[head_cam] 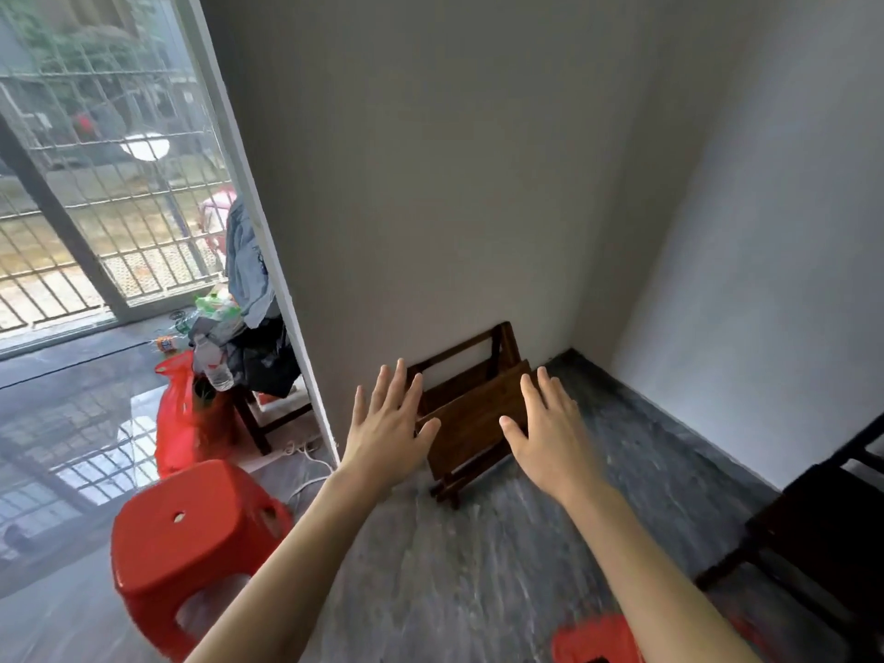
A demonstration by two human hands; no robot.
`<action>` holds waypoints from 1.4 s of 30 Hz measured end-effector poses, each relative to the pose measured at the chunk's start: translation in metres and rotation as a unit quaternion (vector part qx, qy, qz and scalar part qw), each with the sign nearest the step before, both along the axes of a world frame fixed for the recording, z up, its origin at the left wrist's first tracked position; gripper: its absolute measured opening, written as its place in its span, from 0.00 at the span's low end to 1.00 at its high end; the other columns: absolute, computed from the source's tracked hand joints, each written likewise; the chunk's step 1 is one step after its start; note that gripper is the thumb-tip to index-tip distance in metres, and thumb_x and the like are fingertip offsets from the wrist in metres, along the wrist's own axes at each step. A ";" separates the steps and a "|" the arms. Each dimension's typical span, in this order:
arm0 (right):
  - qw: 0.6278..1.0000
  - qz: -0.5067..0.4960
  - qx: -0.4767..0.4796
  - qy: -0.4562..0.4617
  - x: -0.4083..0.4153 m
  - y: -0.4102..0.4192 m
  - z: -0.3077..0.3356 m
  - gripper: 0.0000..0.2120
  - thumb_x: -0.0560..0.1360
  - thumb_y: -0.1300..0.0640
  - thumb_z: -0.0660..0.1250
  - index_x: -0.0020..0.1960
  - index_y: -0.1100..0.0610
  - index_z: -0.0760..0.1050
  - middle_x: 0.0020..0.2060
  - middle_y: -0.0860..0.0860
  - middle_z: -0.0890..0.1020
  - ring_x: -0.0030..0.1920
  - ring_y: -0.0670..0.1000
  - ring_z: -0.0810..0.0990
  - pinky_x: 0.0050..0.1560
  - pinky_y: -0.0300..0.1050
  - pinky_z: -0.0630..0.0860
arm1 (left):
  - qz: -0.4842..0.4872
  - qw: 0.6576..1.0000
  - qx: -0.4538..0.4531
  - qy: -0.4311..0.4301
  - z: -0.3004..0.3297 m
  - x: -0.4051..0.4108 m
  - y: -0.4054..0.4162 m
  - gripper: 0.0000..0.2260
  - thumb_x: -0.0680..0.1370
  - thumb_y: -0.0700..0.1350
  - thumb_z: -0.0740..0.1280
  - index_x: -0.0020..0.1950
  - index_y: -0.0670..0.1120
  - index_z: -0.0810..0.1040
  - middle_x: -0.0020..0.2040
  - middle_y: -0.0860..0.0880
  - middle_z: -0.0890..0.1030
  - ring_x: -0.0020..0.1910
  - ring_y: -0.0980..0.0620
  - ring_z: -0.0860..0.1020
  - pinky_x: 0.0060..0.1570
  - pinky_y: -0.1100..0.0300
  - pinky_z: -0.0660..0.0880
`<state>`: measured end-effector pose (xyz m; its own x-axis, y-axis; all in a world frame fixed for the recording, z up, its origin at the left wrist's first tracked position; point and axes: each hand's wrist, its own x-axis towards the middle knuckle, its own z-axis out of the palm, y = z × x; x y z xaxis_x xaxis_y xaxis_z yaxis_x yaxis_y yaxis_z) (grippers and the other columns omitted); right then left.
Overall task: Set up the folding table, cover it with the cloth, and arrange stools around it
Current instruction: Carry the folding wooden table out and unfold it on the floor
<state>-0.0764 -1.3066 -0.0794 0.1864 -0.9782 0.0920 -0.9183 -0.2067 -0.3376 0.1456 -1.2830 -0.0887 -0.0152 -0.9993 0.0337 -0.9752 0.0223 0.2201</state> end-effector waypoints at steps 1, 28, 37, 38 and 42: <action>1.000 -0.001 0.009 -0.017 0.000 -0.010 -0.002 0.33 0.81 0.42 0.55 0.80 0.53 0.48 0.79 0.52 0.48 0.78 0.54 0.46 0.76 0.52 0.51 | -0.004 1.000 0.004 -0.005 -0.003 0.000 -0.008 0.30 0.82 0.61 0.49 0.80 0.51 0.44 0.79 0.50 0.35 0.75 0.51 0.31 0.75 0.45 0.35; 0.990 0.027 0.112 -0.081 -0.024 -0.361 -0.068 0.32 0.80 0.45 0.59 0.79 0.54 0.52 0.79 0.53 0.50 0.78 0.54 0.48 0.75 0.51 0.55 | -0.020 0.994 0.101 -0.046 -0.050 -0.002 -0.336 0.31 0.82 0.60 0.51 0.80 0.50 0.46 0.80 0.51 0.37 0.77 0.51 0.35 0.74 0.49 0.36; 0.988 0.007 0.147 -0.040 0.005 -0.432 -0.110 0.32 0.80 0.43 0.58 0.79 0.52 0.51 0.79 0.50 0.49 0.78 0.50 0.48 0.74 0.46 0.55 | -0.051 0.990 0.125 -0.030 -0.109 0.033 -0.417 0.40 0.71 0.67 0.36 0.81 0.50 0.47 0.80 0.51 0.38 0.78 0.51 0.36 0.72 0.52 0.35; 0.988 0.002 0.148 -0.040 0.008 -0.438 -0.115 0.32 0.80 0.43 0.57 0.79 0.51 0.51 0.79 0.49 0.49 0.78 0.50 0.48 0.74 0.46 0.57 | -0.056 0.991 0.123 -0.023 -0.116 0.035 -0.426 0.42 0.69 0.67 0.34 0.81 0.50 0.47 0.80 0.51 0.38 0.78 0.51 0.36 0.72 0.52 0.35; 0.986 -0.008 0.163 -0.045 0.022 -0.451 -0.144 0.32 0.80 0.41 0.56 0.79 0.50 0.50 0.79 0.47 0.48 0.78 0.48 0.49 0.73 0.46 0.59 | -0.060 0.991 0.119 -0.002 -0.150 0.041 -0.459 0.41 0.69 0.66 0.34 0.80 0.51 0.48 0.80 0.52 0.40 0.78 0.52 0.37 0.73 0.52 0.37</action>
<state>-0.0542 -1.7572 -0.2233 0.1765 -0.9613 -0.2117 -0.8839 -0.0602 -0.4637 0.1863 -1.7424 -0.2385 -0.1339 -0.9702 -0.2021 -0.9694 0.0859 0.2301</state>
